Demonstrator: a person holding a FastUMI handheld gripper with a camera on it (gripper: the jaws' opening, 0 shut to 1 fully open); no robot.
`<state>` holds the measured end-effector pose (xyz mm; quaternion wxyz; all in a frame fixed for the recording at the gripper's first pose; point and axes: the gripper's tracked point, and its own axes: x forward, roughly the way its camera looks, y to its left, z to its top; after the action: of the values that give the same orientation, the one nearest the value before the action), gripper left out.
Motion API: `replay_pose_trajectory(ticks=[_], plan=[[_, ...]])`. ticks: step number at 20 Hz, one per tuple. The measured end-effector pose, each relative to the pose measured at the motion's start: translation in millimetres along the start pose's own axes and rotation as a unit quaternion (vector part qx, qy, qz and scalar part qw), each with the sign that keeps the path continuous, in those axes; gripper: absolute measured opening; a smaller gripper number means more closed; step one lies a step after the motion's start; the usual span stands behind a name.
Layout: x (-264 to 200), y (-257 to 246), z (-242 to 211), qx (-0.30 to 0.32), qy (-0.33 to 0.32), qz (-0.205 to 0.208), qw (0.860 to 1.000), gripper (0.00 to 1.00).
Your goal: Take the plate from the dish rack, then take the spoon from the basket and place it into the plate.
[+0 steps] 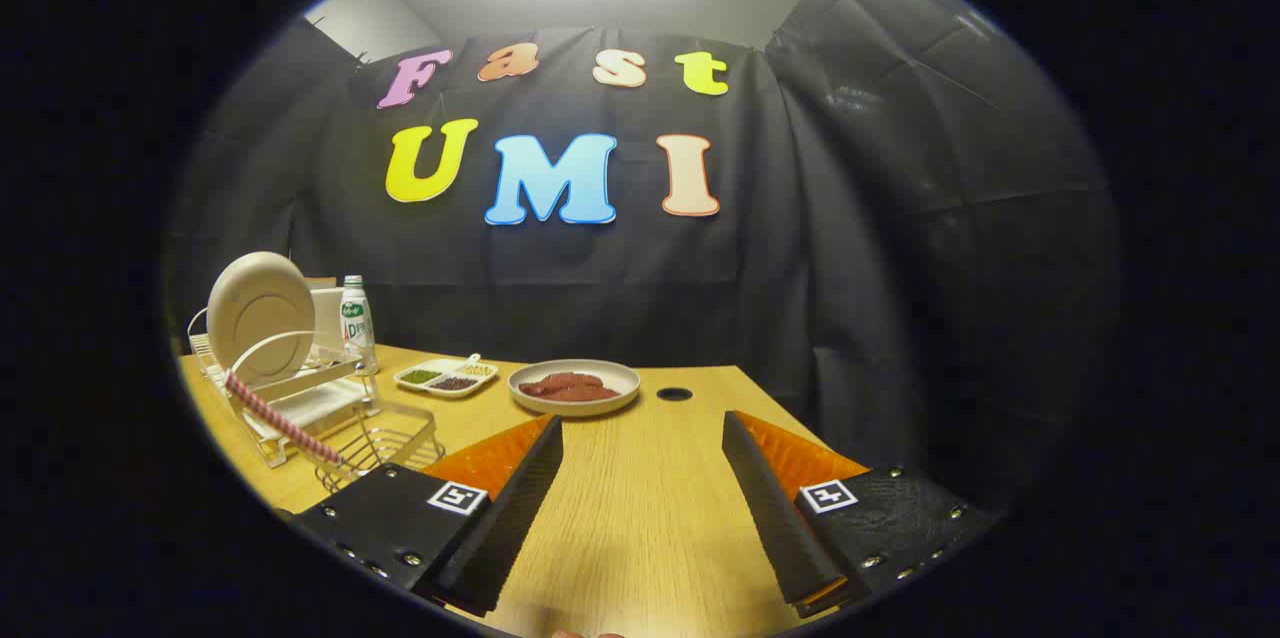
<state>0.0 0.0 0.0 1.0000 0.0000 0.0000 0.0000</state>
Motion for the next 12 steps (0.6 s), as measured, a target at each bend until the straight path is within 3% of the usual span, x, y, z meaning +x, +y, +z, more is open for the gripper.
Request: replay_pose_trajectory(ticks=[5,9,12], plan=[[-31.4,12.7,65.8,-0.041,-0.036,-0.051,0.997,0.98],[-84.6,49.3,84.0,-0.009,-0.026,-0.095,0.995,0.97],[-113.8,89.1,82.1,-0.021,0.002,-0.119,0.993,0.98]])
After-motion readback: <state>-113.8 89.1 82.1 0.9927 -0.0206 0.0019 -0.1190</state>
